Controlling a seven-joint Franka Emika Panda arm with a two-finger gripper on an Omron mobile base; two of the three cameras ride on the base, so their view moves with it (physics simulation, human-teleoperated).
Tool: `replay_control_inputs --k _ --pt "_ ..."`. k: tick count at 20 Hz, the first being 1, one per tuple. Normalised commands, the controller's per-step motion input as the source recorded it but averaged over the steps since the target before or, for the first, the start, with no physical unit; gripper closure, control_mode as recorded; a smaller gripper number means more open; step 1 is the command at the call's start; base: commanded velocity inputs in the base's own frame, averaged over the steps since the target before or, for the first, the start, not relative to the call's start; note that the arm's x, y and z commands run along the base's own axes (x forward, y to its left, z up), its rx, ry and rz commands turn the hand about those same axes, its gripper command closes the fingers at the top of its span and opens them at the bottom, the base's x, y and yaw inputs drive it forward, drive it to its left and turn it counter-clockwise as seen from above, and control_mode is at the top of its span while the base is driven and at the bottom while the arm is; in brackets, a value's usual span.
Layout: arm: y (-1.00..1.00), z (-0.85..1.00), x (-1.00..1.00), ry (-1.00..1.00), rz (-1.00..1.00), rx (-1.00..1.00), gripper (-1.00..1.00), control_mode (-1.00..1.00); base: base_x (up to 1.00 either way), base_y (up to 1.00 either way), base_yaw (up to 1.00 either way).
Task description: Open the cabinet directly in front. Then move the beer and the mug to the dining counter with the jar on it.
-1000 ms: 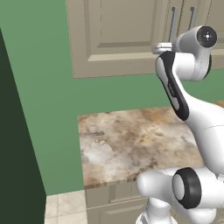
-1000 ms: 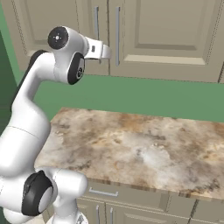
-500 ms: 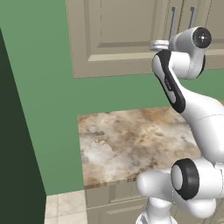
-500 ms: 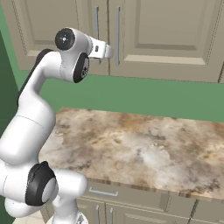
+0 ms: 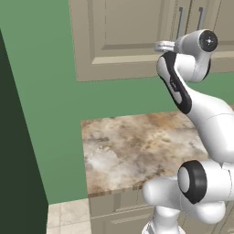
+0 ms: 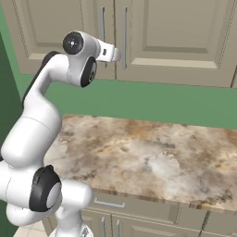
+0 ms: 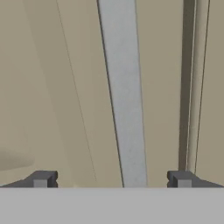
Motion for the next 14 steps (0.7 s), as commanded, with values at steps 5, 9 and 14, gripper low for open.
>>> replay_control_inputs --k 5,9,14 --pt "-0.02 -0.11 0.30 -0.01 0.00 0.03 -1.00 -1.00 0.00 0.00 0.00" --pt "0.00 -0.19 0.38 0.00 0.00 0.01 1.00 -1.00 0.00 0.00 0.00" --pt "0.00 -0.18 0.43 0.00 0.02 0.03 1.00 -1.00 0.00 0.00 0.00"
